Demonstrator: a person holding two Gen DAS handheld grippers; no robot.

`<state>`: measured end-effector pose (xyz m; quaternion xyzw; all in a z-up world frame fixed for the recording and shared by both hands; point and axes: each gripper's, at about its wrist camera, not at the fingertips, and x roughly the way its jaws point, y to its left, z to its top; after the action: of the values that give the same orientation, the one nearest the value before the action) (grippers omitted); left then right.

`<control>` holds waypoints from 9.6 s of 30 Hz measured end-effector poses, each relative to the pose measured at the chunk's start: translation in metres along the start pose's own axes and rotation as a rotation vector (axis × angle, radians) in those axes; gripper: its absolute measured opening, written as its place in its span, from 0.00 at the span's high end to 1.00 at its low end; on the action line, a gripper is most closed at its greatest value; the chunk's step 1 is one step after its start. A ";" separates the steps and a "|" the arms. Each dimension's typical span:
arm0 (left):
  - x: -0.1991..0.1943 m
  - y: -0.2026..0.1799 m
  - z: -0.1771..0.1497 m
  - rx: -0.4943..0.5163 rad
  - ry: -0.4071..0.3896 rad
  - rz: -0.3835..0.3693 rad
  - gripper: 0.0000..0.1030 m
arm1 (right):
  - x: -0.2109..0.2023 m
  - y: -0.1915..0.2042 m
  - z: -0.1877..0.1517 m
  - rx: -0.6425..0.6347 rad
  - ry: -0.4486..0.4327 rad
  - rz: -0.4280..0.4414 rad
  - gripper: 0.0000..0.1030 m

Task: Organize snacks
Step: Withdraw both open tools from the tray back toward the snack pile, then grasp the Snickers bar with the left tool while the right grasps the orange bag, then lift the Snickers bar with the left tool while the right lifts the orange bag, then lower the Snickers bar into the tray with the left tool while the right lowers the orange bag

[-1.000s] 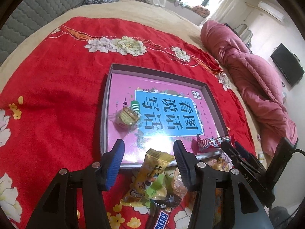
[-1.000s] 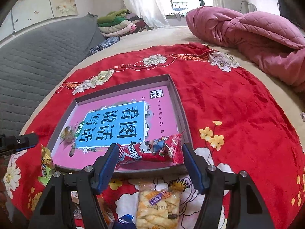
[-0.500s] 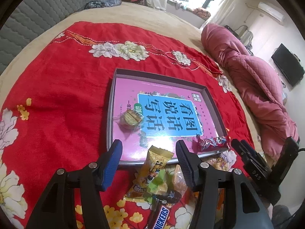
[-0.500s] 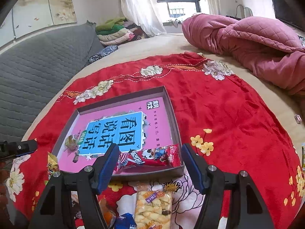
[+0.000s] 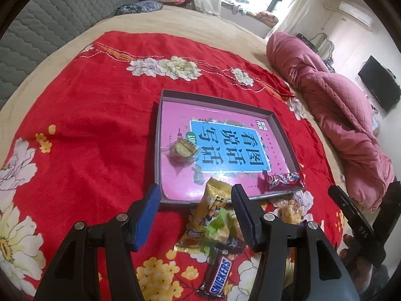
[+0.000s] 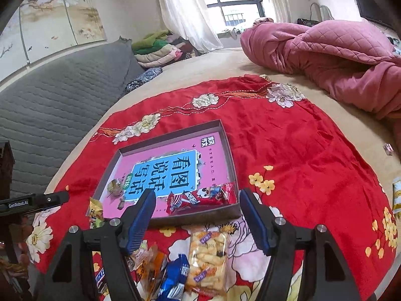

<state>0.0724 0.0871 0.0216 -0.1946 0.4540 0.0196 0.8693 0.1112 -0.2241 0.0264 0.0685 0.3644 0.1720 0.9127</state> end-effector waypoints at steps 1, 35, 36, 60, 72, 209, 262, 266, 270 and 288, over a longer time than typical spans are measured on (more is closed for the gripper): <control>-0.001 0.000 -0.001 0.000 -0.001 0.002 0.41 | -0.001 0.000 -0.001 0.000 0.001 0.001 0.33; -0.002 -0.020 -0.055 0.095 0.141 -0.010 0.40 | -0.014 0.052 -0.042 -0.171 0.147 0.119 0.33; -0.001 -0.020 -0.056 0.095 0.147 -0.012 0.40 | -0.014 0.053 -0.043 -0.175 0.151 0.119 0.33; 0.047 -0.034 -0.093 0.124 0.326 -0.040 0.40 | 0.006 0.057 -0.049 -0.192 0.219 0.153 0.38; 0.057 -0.033 -0.099 0.128 0.353 -0.040 0.40 | 0.024 0.063 -0.051 -0.242 0.257 0.121 0.47; 0.005 0.013 0.015 -0.026 -0.045 0.018 0.71 | 0.029 0.046 -0.007 -0.113 0.083 0.188 0.70; 0.103 0.009 0.028 -0.019 0.075 -0.022 0.71 | 0.100 0.061 0.014 0.004 0.159 0.031 0.70; 0.106 0.008 0.026 -0.015 0.090 -0.038 0.71 | 0.105 0.064 0.010 -0.017 0.181 0.017 0.70; 0.107 0.011 0.026 -0.030 0.103 -0.063 0.71 | 0.108 0.064 0.008 -0.030 0.196 0.018 0.70; 0.110 0.018 0.023 -0.057 0.118 -0.069 0.71 | 0.112 0.076 0.001 -0.103 0.231 -0.024 0.68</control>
<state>0.1513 0.0967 -0.0596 -0.2357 0.4969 -0.0088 0.8352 0.1678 -0.1127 -0.0261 -0.0031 0.4586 0.1861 0.8689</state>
